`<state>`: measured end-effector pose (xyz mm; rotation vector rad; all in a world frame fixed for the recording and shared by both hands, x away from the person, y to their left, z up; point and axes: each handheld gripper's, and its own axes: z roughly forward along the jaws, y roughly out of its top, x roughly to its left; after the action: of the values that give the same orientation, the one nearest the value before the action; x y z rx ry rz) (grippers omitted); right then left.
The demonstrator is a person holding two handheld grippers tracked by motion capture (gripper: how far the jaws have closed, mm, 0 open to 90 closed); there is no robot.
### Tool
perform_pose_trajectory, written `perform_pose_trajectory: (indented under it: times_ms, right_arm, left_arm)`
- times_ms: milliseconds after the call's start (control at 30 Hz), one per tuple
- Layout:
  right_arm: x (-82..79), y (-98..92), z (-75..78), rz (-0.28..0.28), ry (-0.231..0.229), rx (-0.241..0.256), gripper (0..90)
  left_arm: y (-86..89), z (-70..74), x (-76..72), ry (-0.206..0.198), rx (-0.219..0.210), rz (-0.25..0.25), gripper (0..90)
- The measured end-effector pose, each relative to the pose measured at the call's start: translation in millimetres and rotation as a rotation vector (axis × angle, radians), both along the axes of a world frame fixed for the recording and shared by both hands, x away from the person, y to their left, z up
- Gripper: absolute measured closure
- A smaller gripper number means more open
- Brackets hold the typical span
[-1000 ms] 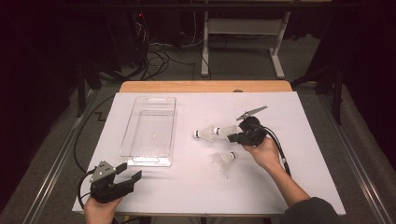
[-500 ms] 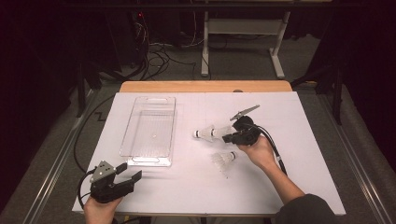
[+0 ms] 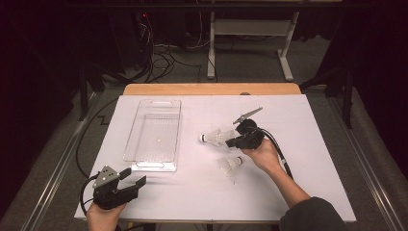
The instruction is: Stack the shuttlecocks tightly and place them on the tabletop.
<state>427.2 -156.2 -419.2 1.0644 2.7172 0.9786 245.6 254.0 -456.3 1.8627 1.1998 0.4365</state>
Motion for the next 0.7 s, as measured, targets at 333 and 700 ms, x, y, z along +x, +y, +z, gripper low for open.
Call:
perform_pose_trajectory:
  times_ms: [333,700]
  right_arm:
    - [3.0,9.0,-0.1,0.023,0.011,-0.011,90.0]
    - [6.3,11.4,-4.1,0.027,0.019,-0.009,90.0]
  left_arm:
    - [0.1,0.1,-0.2,-0.001,-0.003,0.0,33.8]
    - [-0.1,0.2,-0.3,-0.001,-0.003,-0.001,33.8]
